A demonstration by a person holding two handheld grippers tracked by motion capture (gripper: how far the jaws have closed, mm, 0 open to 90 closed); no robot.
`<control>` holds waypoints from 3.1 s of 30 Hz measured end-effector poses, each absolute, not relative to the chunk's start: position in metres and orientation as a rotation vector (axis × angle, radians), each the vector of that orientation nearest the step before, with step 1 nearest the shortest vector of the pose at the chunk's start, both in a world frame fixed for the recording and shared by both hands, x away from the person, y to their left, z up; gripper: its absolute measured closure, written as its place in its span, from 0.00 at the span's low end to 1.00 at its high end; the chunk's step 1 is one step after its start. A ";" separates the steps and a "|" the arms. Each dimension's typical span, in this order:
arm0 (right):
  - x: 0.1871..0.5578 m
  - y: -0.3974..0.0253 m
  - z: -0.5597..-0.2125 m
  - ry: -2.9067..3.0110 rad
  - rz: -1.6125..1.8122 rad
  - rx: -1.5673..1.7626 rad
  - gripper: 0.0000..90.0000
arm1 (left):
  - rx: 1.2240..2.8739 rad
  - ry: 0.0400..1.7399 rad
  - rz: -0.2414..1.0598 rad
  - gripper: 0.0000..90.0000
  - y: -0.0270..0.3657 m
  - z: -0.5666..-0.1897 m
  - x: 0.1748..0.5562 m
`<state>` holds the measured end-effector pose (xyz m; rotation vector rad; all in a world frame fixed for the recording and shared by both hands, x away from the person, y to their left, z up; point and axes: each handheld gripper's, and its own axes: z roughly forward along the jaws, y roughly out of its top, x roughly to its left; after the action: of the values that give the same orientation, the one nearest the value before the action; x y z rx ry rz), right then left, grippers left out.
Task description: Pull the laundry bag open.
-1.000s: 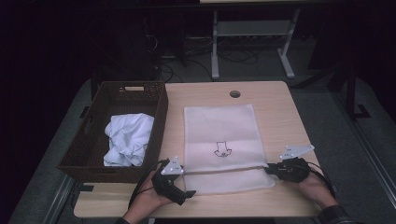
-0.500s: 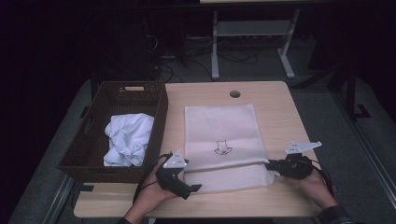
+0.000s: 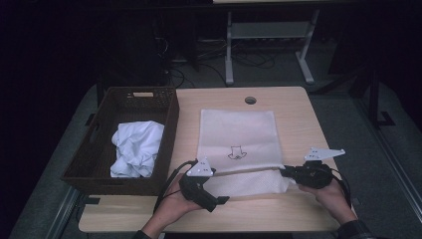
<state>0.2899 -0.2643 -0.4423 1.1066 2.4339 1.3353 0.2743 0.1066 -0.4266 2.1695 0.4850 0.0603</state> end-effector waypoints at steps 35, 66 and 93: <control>0.267 -0.245 -0.431 2.433 1.436 1.011 0.89 | 2.085 0.353 -0.027 0.50 0.018 -0.425 0.284; 0.260 -0.239 -0.429 2.405 1.465 1.021 0.90 | 2.062 0.367 -0.018 0.90 0.003 -0.429 0.299; 0.258 -0.235 -0.433 2.442 1.416 1.017 0.92 | 2.126 0.376 -0.048 0.97 0.005 -0.432 0.302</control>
<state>0.2580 -0.2355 -0.4328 1.0168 2.4424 1.4156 0.3017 0.0054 -0.4320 2.1264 0.3759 -0.0479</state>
